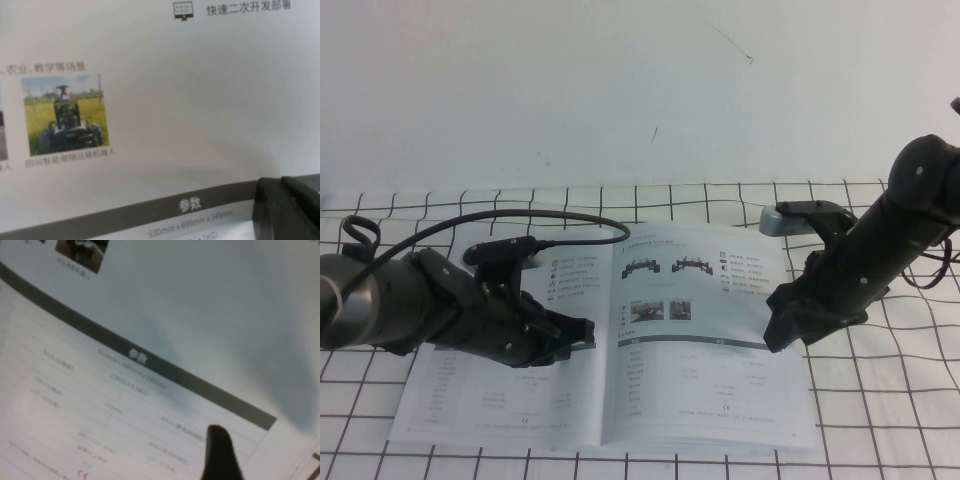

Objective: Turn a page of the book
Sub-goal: Open the closed book

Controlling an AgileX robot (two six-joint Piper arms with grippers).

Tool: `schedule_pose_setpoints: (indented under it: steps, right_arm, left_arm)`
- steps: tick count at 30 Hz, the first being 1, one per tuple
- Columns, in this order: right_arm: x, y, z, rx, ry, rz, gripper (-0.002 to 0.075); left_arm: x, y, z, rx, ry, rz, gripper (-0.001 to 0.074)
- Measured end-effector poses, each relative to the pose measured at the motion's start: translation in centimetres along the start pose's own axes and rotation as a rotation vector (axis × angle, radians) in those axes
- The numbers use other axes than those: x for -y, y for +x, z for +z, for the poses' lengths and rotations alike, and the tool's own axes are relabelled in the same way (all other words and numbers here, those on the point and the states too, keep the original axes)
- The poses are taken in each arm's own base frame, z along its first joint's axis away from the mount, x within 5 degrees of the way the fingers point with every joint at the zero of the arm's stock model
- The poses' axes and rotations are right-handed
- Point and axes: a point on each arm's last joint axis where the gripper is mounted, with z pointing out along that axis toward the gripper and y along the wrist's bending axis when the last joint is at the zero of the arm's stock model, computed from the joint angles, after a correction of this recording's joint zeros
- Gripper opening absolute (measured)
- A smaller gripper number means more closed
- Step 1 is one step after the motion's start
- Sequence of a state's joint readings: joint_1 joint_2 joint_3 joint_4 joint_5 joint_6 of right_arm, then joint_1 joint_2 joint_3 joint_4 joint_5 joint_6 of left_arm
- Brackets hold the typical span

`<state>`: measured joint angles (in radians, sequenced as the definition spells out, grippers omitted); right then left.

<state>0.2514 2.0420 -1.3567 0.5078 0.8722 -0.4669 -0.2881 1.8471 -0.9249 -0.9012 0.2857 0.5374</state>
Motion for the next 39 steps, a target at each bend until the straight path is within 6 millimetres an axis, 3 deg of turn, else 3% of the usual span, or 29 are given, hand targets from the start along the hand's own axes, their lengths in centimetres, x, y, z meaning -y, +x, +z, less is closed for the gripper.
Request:
schedule_pose_setpoints:
  steps: [10, 24, 32, 39]
  right_arm:
    - [0.4, 0.0, 1.5, -0.017, -0.017, 0.038, 0.0419]
    - [-1.1, -0.9, 1.7, 0.087, -0.186, 0.044, 0.0419]
    - [-1.7, -0.5, -1.6, 0.099, -0.077, -0.057, 0.0419]
    - [-1.5, -0.2, -1.9, 0.073, -0.041, -0.046, 0.0419]
  left_arm:
    - [0.0, 0.0, 0.0, -0.005, 0.003, -0.006, -0.0003]
    - [0.0, 0.1, 0.0, -0.012, 0.006, 0.006, -0.0003]
    - [1.2, -0.7, -1.7, 0.003, 0.061, 0.024, -0.0003]
    - [2.5, -1.6, -2.9, -0.016, 0.129, 0.056, -0.0003]
